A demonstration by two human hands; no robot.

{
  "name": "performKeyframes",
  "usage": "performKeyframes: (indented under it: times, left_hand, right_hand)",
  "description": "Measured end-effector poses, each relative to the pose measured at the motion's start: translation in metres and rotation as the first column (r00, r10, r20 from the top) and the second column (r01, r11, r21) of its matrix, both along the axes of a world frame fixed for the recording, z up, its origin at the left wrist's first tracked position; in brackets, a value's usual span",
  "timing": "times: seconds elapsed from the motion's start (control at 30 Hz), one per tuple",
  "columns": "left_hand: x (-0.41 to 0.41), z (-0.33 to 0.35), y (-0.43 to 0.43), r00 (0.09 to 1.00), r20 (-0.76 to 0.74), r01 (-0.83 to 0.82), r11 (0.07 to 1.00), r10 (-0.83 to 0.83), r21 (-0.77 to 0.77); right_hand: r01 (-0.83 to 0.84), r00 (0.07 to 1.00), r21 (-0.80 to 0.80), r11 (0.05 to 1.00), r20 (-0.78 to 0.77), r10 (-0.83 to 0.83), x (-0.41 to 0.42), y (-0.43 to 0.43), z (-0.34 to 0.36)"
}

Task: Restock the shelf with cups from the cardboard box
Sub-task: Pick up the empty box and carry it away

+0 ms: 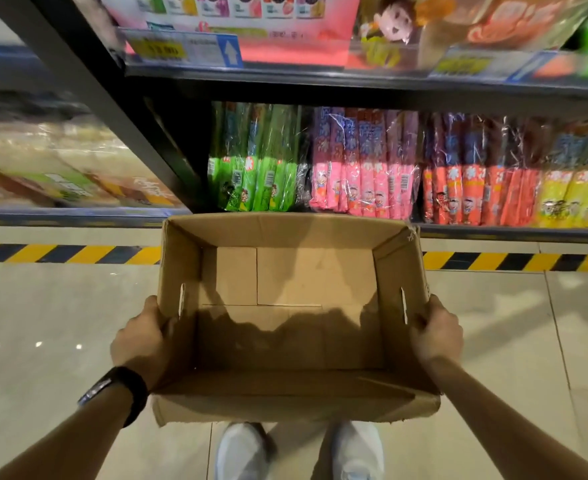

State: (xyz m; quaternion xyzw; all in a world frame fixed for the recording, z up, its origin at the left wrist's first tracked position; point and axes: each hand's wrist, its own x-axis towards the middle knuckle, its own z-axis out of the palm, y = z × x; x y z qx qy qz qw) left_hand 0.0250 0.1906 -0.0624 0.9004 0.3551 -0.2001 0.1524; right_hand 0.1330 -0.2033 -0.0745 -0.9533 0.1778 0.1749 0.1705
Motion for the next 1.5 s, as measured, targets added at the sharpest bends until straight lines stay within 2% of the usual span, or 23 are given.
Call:
performKeyframes:
  times: [0.1, 0.3, 0.7, 0.83, 1.03, 1.23, 1.37, 1.5]
  left_hand:
    - [-0.002, 0.018, 0.0, 0.998, 0.016, 0.054, 0.999, -0.053, -0.001]
    - [-0.007, 0.102, -0.013, 0.99, 0.084, 0.119, 0.993, -0.116, -0.023]
    - [-0.012, 0.356, -0.048, 0.968, 0.204, 0.145, 0.989, -0.144, 0.009]
    - [-0.018, 0.442, -0.055, 0.967, 0.181, 0.175, 0.984, -0.176, 0.026]
    - [-0.03, 0.557, -0.054, 0.928, 0.3, 0.225, 0.974, -0.22, 0.018]
    - [-0.017, 0.623, -0.049, 0.874, 0.353, 0.343, 0.938, -0.335, 0.042]
    - [0.001, 0.651, -0.056, 0.851, 0.389, 0.387, 0.922, -0.353, -0.01]
    - [0.011, 0.676, -0.086, 0.787, 0.452, 0.436, 0.897, -0.42, 0.074]
  right_hand:
    - [-0.008, 1.0, -0.009, 1.0, -0.008, 0.008, 0.003, -0.005, 0.023]
    - [0.004, 0.999, 0.005, 1.0, 0.034, -0.004, -0.019, -0.029, 0.111]
    - [0.118, 0.986, 0.024, 0.993, 0.12, -0.12, -0.06, -0.071, 0.352]
    - [0.127, 0.98, 0.033, 0.991, 0.147, -0.13, -0.078, -0.084, 0.447]
    - [0.191, 0.974, 0.032, 0.981, 0.122, -0.193, -0.109, -0.089, 0.568]
    - [0.294, 0.93, 0.016, 0.956, 0.225, -0.29, -0.142, -0.095, 0.643]
    - [0.368, 0.874, 0.036, 0.929, 0.327, -0.359, -0.162, -0.106, 0.679]
    - [0.468, 0.804, 0.061, 0.881, 0.385, -0.454, -0.185, -0.128, 0.697]
